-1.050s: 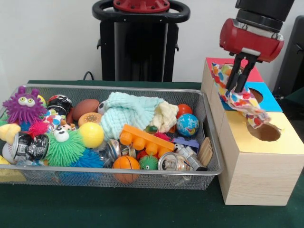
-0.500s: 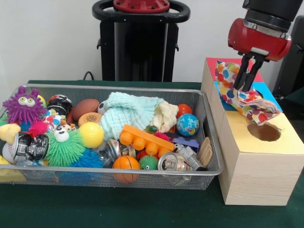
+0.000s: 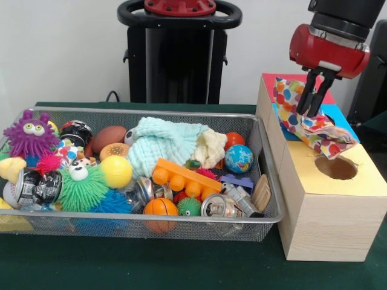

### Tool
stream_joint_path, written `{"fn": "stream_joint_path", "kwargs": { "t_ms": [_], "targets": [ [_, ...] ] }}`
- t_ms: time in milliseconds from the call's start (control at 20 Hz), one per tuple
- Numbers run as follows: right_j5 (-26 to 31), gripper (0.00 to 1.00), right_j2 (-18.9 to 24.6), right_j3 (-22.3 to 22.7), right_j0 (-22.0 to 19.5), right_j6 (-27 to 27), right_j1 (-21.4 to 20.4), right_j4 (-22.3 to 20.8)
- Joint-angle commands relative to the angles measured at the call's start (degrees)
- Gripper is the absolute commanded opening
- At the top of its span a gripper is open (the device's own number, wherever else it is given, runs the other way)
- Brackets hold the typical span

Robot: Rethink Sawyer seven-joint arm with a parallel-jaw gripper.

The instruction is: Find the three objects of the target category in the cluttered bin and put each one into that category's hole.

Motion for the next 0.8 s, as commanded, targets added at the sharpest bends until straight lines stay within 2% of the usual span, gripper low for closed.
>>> {"fn": "stream_joint_path", "kwargs": {
  "t_ms": [50,250,500,800],
  "targets": [
    [2.3,0.00,0.6,0.5,0.2,5.6,4.9,-3.1],
    [2.5,0.00,-0.5,-1.2,1.1,6.1,6.7,-3.6],
    [-2.2,0.00,2.6,1.4,-0.3,5.7,7.7,-1.4],
    [-4.9,0.00,0.1,1.3,1.8,8.1,9.6,-2.9]
  ]
}}
